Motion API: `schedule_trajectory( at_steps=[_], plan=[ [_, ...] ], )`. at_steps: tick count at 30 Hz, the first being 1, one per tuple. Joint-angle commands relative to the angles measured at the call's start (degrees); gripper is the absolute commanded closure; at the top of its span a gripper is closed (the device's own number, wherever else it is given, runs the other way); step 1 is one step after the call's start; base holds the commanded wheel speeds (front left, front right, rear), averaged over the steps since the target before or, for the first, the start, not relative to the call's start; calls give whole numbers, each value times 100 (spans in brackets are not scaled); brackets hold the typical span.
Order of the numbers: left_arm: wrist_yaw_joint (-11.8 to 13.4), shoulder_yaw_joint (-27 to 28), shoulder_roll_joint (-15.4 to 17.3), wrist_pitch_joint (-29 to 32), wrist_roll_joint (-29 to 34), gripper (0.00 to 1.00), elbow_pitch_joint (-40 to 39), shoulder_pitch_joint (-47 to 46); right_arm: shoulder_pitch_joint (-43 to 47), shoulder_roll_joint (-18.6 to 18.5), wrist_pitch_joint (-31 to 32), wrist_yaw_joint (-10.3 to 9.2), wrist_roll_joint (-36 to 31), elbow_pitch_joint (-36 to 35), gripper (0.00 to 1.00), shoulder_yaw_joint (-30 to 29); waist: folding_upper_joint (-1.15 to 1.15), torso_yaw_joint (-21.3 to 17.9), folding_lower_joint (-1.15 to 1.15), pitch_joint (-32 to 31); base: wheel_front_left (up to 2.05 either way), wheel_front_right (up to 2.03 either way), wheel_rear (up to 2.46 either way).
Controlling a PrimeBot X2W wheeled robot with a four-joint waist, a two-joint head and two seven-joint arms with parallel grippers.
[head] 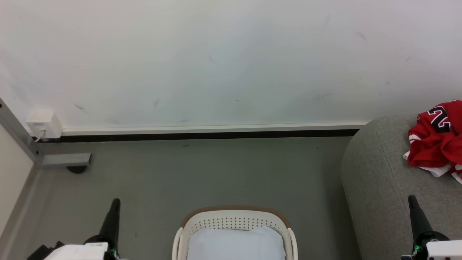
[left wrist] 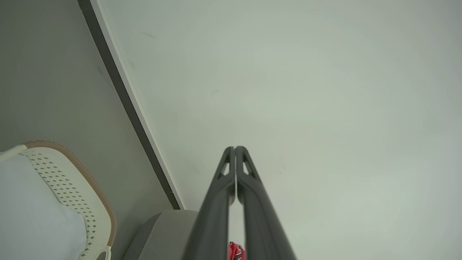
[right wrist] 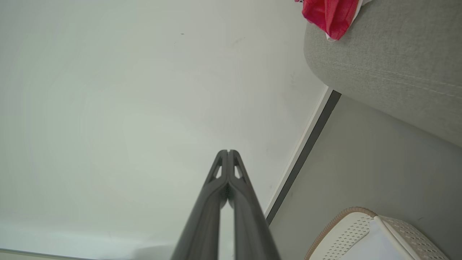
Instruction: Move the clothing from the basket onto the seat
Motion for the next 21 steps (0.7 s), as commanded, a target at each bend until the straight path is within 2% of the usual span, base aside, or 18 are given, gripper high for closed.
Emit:
schedule_trajectory(
  at_steps=[1, 21],
  plan=[
    [-28, 39, 45, 48, -107, 100, -33, -73, -75, 0, 25, -10, 107, -53, 100, -50, 0, 0, 0, 2, 0, 0, 0],
    [-34, 105, 47, 254, -901, 100, -69, -116, -130, 63, 249, -12, 789, -57, 100, -186, 0, -6, 0, 29, 0, 0, 0]
  ],
)
